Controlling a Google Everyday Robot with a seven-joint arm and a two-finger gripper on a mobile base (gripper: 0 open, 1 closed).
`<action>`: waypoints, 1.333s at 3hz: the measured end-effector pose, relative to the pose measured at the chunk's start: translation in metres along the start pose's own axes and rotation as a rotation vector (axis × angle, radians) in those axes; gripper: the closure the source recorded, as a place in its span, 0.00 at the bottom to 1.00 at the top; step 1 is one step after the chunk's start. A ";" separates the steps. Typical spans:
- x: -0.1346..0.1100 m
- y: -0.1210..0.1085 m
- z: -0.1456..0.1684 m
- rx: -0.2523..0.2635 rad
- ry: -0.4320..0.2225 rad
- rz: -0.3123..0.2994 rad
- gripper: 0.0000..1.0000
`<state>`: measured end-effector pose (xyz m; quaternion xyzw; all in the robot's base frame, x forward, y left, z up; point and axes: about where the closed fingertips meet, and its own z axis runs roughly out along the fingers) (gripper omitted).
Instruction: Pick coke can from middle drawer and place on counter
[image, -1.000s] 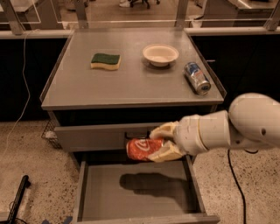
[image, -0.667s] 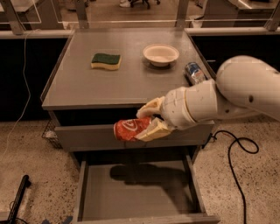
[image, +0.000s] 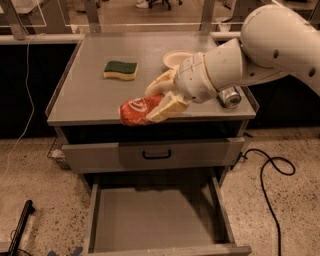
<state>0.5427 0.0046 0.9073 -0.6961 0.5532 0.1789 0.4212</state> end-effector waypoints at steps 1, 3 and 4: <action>0.011 -0.033 0.002 0.021 -0.010 0.038 1.00; 0.047 -0.082 0.026 0.071 -0.035 0.173 1.00; 0.063 -0.087 0.034 0.083 -0.036 0.214 1.00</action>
Offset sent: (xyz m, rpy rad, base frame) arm 0.1116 -0.0091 -0.0059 0.1033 0.0870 -0.1443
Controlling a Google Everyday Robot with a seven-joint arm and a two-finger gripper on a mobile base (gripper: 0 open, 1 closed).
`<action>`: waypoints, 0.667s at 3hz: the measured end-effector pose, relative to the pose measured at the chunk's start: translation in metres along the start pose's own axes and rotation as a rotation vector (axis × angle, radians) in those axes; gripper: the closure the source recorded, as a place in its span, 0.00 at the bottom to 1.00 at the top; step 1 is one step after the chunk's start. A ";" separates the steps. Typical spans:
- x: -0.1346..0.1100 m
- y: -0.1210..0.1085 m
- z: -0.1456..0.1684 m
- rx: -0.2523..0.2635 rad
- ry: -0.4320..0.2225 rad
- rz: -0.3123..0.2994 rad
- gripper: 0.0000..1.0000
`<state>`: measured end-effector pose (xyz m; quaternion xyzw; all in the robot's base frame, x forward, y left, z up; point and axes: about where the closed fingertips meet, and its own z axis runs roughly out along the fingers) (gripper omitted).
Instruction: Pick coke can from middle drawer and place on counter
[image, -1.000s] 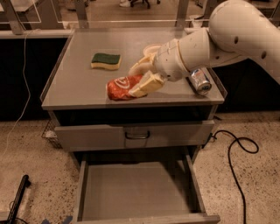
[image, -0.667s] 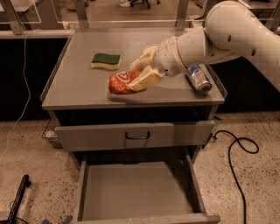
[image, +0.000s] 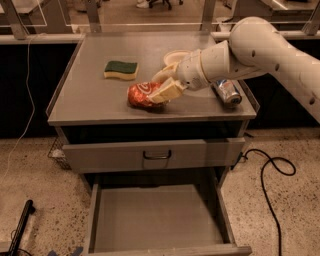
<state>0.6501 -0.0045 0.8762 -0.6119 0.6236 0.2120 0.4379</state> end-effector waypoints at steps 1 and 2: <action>0.000 0.000 0.000 0.000 0.000 0.001 0.74; 0.000 0.000 0.000 0.000 0.000 0.001 0.51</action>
Offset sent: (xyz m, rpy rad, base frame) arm 0.0002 0.0002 -0.0004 0.0003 0.0005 -0.0003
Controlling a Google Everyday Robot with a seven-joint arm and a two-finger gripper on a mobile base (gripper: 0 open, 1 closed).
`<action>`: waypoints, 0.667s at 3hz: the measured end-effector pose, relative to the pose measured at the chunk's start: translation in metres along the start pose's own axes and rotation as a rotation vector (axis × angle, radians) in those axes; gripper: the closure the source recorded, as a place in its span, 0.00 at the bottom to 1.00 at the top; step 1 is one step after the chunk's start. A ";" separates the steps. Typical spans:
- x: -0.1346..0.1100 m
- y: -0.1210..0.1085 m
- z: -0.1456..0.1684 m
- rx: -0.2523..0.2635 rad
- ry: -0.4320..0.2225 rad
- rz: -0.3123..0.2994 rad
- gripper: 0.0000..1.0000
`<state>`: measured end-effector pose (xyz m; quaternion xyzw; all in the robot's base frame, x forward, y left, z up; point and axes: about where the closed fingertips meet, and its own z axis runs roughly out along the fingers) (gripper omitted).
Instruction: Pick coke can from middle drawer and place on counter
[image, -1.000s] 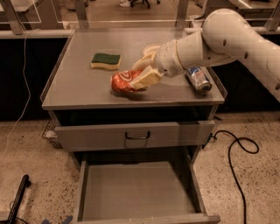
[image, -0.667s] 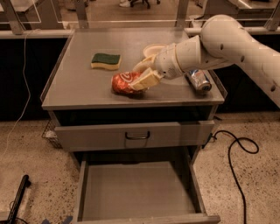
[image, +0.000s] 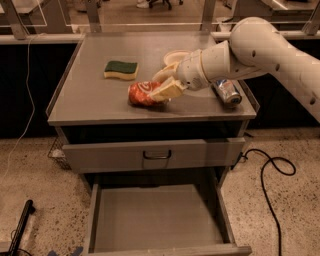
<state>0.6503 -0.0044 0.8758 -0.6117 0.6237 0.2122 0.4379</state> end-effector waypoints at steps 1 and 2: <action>0.000 0.000 0.000 0.000 0.000 0.000 0.28; 0.000 0.000 0.000 0.000 0.000 0.000 0.05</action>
Offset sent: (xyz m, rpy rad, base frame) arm 0.0000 0.0000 0.0000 0.0000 0.0000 0.0001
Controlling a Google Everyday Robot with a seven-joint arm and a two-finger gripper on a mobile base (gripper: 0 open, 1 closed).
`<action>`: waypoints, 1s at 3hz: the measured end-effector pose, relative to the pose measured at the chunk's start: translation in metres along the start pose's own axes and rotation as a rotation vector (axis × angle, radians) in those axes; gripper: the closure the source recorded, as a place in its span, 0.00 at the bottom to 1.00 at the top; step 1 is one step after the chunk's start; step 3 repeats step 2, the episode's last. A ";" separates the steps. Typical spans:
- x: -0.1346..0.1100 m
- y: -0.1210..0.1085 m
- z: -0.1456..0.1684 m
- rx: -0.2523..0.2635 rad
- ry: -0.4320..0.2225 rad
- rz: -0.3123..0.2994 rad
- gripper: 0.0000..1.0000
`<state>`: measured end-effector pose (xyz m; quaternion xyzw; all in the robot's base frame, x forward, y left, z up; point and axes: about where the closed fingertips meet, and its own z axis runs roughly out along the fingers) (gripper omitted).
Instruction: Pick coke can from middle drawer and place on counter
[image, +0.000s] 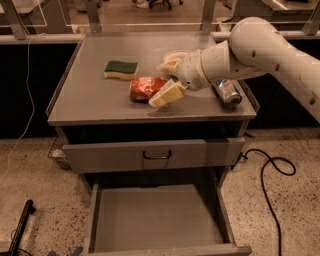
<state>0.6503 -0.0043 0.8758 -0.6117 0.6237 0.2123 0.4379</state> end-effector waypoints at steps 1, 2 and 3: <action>0.000 0.000 0.000 0.000 0.000 0.000 0.00; 0.000 0.000 0.000 0.000 0.000 0.000 0.00; 0.000 0.000 0.000 0.000 0.000 0.000 0.00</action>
Offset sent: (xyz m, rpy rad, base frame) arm 0.0000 0.0000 0.0000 0.0000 0.0000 0.0001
